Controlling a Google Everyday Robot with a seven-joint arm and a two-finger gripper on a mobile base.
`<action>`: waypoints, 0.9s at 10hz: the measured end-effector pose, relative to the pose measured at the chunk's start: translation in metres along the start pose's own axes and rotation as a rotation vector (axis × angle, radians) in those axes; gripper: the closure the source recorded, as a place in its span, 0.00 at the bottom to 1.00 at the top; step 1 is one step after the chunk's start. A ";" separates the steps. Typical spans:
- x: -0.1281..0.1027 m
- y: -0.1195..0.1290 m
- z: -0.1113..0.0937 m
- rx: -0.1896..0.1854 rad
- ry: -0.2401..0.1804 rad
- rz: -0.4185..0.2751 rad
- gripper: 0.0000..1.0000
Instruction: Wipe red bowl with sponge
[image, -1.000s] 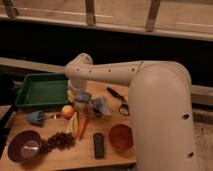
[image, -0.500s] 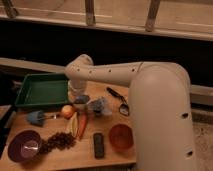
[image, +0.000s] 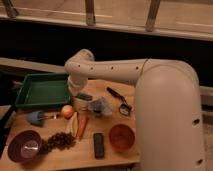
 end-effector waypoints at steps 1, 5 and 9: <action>-0.005 -0.005 -0.011 0.017 -0.026 0.001 1.00; 0.010 -0.025 -0.034 0.069 -0.047 0.048 1.00; 0.070 -0.054 -0.055 0.115 0.013 0.152 1.00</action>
